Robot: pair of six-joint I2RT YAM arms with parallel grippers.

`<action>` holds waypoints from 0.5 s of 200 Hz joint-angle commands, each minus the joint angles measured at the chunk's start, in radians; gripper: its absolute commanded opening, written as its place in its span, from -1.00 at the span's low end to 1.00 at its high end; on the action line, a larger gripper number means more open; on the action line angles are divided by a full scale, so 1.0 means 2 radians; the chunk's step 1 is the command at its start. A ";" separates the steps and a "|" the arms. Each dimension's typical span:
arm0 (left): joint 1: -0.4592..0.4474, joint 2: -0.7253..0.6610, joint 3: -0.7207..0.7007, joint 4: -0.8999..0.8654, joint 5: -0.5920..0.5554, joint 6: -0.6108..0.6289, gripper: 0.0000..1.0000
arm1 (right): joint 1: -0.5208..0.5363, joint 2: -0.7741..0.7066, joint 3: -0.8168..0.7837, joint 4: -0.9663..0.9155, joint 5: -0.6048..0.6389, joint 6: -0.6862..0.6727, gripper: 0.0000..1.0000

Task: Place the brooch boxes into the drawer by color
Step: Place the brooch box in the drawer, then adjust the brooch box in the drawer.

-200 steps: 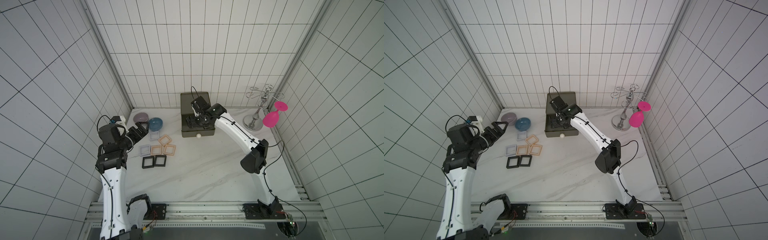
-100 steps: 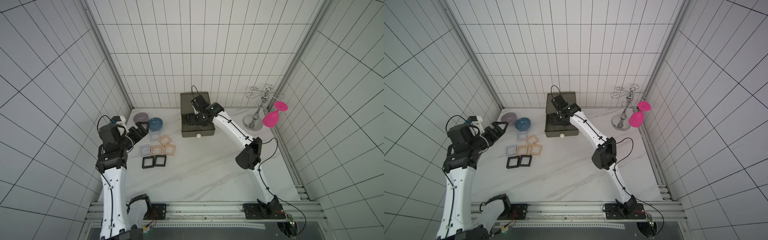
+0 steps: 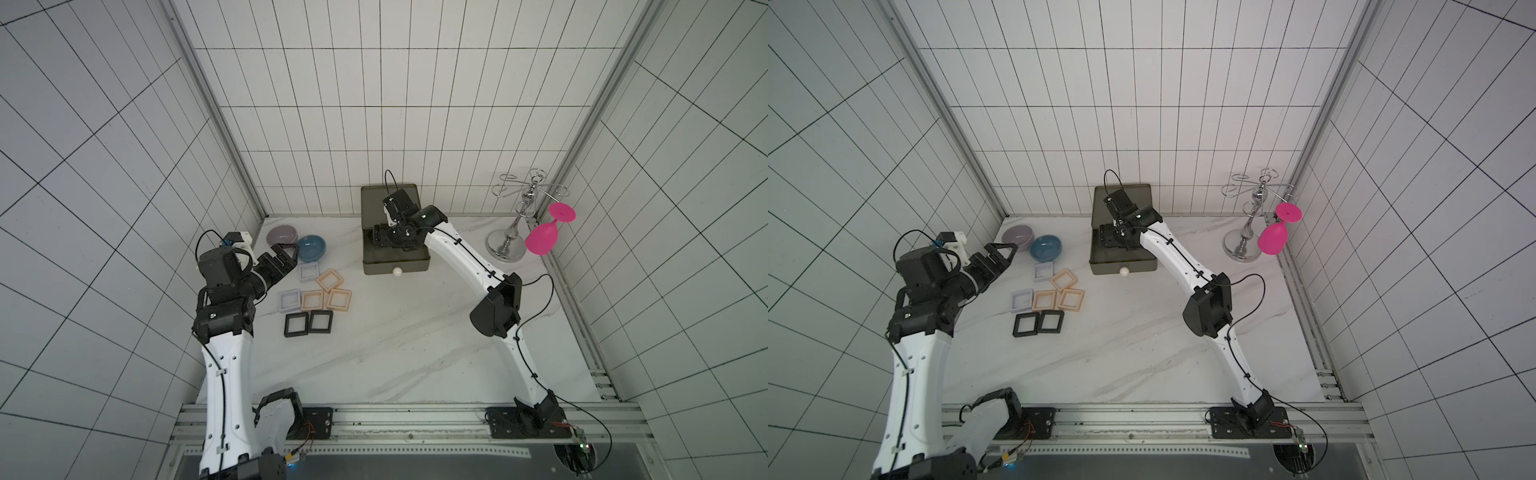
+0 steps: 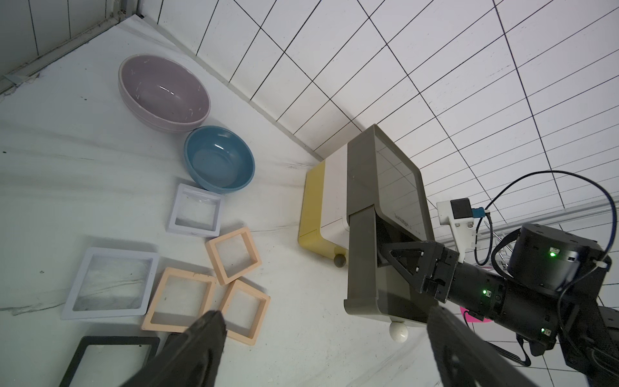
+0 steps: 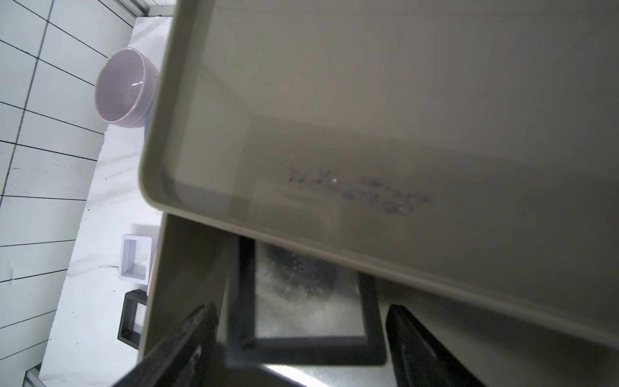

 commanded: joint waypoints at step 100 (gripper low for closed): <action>0.002 -0.010 0.003 0.008 0.002 0.005 0.97 | -0.003 -0.141 -0.137 -0.007 -0.011 -0.073 -0.61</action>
